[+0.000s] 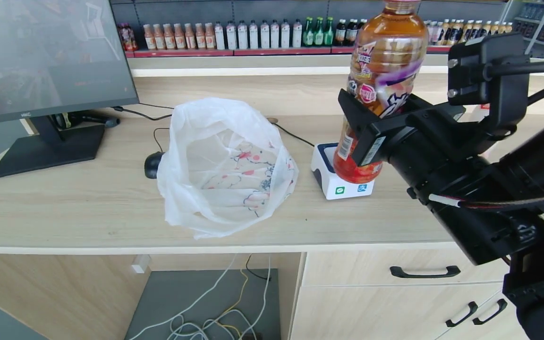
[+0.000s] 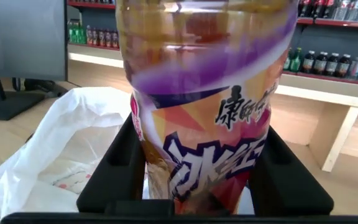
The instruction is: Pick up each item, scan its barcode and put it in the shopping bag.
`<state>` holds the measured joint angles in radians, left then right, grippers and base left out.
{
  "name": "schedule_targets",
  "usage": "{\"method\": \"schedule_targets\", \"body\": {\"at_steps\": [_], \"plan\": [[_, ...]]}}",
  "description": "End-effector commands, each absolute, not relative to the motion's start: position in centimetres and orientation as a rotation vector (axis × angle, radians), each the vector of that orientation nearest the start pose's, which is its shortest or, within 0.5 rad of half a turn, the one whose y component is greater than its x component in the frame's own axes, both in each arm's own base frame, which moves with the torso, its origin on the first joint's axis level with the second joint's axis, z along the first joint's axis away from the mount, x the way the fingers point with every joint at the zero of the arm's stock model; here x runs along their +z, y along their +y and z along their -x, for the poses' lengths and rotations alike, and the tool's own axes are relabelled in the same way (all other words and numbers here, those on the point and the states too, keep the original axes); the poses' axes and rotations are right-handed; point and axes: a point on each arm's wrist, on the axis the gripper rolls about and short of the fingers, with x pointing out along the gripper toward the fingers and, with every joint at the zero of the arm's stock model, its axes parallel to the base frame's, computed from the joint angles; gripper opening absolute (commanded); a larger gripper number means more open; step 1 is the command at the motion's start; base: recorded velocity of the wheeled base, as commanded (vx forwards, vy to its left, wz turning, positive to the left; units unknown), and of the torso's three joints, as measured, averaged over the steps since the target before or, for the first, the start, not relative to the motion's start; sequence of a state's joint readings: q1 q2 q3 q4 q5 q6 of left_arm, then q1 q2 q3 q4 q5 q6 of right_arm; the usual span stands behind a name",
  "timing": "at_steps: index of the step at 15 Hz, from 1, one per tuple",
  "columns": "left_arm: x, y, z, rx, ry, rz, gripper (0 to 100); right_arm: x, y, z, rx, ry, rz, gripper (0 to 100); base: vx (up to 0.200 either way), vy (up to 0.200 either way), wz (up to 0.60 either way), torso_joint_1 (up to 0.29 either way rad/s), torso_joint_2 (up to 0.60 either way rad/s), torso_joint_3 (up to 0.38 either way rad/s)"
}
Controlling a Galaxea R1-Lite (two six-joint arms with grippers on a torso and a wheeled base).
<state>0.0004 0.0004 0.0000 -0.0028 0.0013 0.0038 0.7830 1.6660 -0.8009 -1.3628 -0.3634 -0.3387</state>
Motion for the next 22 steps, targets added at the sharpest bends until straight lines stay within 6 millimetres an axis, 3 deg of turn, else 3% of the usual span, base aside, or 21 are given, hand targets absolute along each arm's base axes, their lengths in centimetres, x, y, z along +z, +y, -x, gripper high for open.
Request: {"method": "schedule_targets", "body": {"at_steps": [1,8,14,18,22], "plan": [[7.6,0.0,2.3,0.003,-0.003,-0.005,100,26.1,19.9,-21.2,0.325,-0.485,0.082,0,0.0,0.0,0.0,0.0,0.0,0.0],[7.6,0.0,2.3,0.003,-0.003,-0.005,100,26.0,21.0,-22.0,0.268,-0.523,0.319,0,0.0,0.0,0.0,0.0,0.0,0.0],[7.6,0.0,2.3,0.003,-0.003,-0.005,100,25.9,22.7,-24.6,0.2,-0.557,0.49,0,0.0,0.0,0.0,0.0,0.0,0.0],[7.6,0.0,2.3,0.003,-0.003,-0.005,100,26.0,20.1,-26.8,0.217,-0.604,0.627,0,0.0,0.0,0.0,0.0,0.0,0.0],[7.6,0.0,2.3,0.003,-0.003,-0.005,100,25.9,19.9,-26.5,0.364,-0.649,0.773,0,0.0,0.0,0.0,0.0,0.0,0.0]]}}
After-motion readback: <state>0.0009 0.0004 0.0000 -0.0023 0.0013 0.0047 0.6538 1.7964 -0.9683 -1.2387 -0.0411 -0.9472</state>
